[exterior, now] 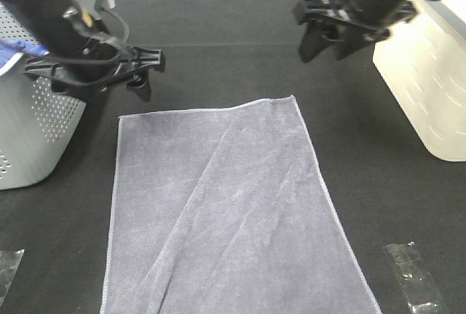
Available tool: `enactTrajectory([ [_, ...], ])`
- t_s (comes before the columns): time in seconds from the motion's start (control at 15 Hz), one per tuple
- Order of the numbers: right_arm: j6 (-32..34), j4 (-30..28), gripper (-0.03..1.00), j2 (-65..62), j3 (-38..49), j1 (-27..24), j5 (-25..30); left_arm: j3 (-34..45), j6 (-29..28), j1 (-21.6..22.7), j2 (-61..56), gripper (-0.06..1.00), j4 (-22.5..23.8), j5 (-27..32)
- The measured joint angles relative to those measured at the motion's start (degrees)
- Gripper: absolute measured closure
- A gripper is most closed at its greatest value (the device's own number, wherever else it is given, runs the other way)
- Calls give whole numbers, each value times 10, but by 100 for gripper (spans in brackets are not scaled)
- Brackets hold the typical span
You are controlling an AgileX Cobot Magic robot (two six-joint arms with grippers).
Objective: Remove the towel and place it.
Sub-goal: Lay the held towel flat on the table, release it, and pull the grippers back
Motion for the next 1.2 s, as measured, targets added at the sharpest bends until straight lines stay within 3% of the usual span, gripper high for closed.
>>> enactTrajectory([
  [0.4, 0, -26, 44, 202, -170, 0, -2, -210, 32, 14, 175, 24, -42, 87],
  [0.73, 5, -58, 45, 305, -225, 0, -7, -257, 41, 14, 213, 24, -42, 123],
  [0.93, 5, -57, 52, 324, -230, 0, -16, -257, 48, 14, 213, 24, -42, 124],
  [1.2, 5, -57, 76, 328, -230, 0, -21, -257, 48, 14, 213, 24, -42, 125],
])
